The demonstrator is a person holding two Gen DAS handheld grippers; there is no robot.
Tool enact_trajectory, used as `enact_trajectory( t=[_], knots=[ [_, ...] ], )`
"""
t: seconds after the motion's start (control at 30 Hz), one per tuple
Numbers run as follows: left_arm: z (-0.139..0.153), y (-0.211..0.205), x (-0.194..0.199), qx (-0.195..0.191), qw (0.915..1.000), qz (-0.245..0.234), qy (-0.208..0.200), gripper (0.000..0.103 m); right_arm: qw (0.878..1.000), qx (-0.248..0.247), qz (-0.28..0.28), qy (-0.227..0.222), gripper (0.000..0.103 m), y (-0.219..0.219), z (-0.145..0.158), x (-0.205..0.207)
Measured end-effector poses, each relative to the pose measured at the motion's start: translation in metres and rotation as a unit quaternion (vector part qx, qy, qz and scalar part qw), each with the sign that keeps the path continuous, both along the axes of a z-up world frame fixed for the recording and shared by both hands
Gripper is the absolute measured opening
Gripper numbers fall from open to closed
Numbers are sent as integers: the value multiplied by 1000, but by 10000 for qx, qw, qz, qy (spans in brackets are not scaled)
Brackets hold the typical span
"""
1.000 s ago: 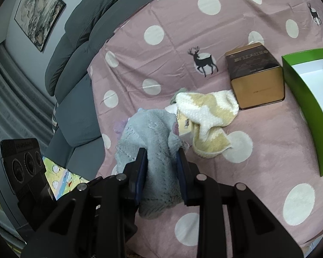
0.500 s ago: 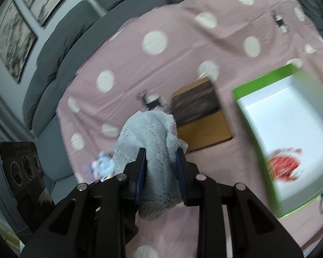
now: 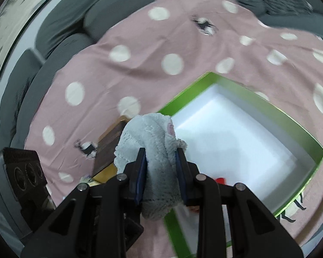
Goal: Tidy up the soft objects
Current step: 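Carry the grey cloth with the right gripper over the green box, then open the right gripper to release the grey cloth into the box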
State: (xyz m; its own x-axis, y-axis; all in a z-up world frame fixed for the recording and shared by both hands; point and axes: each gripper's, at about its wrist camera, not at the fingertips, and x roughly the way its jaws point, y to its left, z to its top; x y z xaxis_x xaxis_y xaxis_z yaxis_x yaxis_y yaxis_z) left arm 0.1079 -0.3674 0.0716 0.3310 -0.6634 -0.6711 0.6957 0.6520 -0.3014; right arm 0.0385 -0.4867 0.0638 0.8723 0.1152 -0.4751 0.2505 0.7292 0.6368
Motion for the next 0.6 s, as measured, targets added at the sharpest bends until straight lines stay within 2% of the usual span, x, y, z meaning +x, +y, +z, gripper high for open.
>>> enact_trajectory(
  t=[0.23, 0.6],
  knots=[
    [-18, -21, -2, 47, 9991, -197, 370, 17, 9985, 75, -452, 285, 23, -21, -18, -4],
    [-20, -23, -7, -23, 9984, -244, 505, 17, 9961, 10, -807, 366, 20, -30, -22, -11]
  ],
)
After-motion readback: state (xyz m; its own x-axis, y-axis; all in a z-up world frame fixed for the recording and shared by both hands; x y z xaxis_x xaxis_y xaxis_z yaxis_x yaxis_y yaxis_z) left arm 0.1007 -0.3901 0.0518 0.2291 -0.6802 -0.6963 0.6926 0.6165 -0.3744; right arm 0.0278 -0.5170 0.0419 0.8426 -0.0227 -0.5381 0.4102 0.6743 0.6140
